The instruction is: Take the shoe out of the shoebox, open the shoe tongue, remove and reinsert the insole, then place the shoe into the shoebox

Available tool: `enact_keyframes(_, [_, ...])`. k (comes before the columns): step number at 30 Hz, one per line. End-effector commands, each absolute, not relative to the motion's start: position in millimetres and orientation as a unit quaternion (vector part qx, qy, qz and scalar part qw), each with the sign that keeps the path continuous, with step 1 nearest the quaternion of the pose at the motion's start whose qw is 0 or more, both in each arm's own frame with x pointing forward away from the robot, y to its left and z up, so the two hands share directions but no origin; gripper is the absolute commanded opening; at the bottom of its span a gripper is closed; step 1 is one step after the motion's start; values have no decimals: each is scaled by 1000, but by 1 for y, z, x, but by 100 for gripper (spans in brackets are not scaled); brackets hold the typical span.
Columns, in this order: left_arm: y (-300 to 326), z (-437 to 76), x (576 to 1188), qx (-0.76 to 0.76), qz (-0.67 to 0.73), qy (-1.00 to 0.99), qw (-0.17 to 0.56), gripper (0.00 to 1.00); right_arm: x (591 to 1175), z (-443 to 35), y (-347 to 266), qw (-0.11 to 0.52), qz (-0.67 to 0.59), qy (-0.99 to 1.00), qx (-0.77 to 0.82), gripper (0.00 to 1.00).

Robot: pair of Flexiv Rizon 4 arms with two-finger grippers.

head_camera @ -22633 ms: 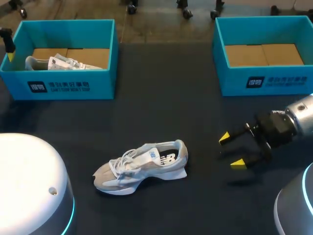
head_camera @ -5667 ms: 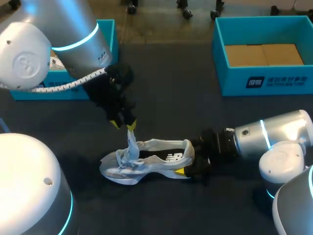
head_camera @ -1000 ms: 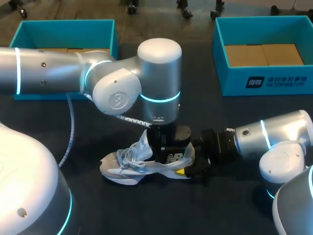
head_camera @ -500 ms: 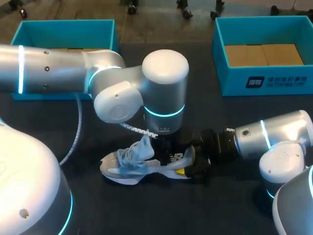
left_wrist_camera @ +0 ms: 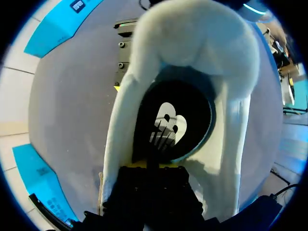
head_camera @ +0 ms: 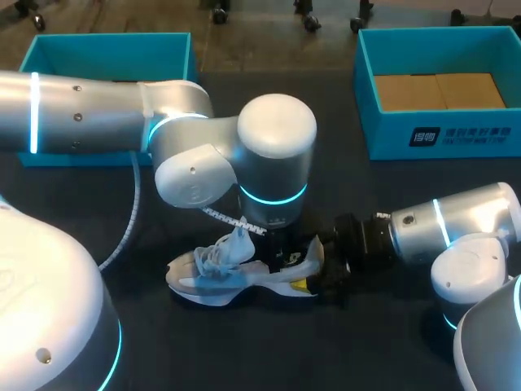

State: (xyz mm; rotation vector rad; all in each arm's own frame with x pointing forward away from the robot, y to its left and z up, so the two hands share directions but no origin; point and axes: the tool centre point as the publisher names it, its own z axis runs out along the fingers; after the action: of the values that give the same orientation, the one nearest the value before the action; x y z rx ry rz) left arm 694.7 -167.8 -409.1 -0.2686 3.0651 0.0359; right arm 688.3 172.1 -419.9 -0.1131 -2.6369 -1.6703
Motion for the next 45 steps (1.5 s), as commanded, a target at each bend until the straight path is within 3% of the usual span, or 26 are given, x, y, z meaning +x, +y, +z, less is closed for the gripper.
enact_keyframes(1, [-155, -414, 701, -78, -12, 997, -4, 0, 686, -418, 173, 9, -532, -846, -37, 0])
enact_keyframes(14, [-142, -372, 685, -39, -93, 990, -99, 0, 686, -418, 173, 9, -532, -846, -37, 0])
enact_keyframes(45, [-187, -327, 681, -87, -175, 981, -13, 0, 686, -418, 173, 9, -532, -846, -37, 0])
